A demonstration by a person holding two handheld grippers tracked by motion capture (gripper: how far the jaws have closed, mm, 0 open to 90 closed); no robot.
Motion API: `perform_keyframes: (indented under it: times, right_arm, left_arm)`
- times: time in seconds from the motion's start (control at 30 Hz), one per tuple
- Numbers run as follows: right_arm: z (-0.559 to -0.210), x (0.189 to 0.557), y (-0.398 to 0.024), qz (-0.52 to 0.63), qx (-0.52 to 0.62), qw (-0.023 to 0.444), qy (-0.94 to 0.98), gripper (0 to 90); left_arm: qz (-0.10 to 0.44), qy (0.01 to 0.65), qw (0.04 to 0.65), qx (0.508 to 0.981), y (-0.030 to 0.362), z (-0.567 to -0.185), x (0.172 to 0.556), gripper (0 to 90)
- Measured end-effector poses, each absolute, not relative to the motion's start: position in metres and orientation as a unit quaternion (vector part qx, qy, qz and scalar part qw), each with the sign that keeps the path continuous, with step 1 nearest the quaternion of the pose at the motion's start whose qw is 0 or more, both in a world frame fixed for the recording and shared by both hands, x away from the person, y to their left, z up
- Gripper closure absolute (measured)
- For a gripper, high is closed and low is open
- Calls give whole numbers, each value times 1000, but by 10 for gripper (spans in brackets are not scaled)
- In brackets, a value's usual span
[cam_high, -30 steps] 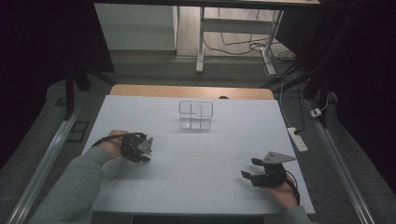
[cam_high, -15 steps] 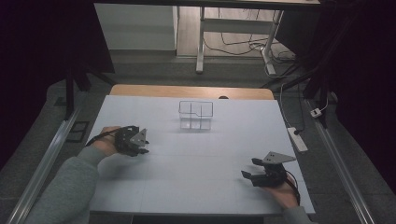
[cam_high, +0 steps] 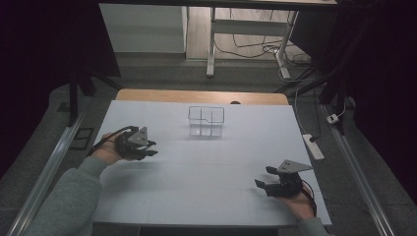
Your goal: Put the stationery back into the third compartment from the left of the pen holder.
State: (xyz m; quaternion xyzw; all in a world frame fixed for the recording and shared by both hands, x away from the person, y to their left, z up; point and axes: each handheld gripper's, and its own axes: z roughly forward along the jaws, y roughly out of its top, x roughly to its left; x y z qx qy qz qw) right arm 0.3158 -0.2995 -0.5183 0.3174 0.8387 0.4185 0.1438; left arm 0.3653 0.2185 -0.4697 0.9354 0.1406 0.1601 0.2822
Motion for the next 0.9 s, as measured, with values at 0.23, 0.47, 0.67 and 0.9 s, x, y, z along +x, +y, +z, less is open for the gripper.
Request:
perform_keyframes:
  times: [0.23, 0.47, 0.67, 0.9]
  right_arm:
    - [-518, 316, -301, 416, 321, 147, 838, 276]
    - [-518, 316, -303, 422, 325, 150, 833, 276]
    - [-518, 316, -305, 422, 326, 154, 832, 276]
    - [-517, 316, -306, 422, 325, 157, 831, 276]
  left_arm:
    - [164, 211, 320, 909, 219, -469, 368, 648]
    - [158, 235, 349, 893, 215, -465, 368, 647]
    - [166, 258, 369, 877, 211, -458, 367, 647]
    - [168, 278, 399, 858, 206, -450, 369, 647]
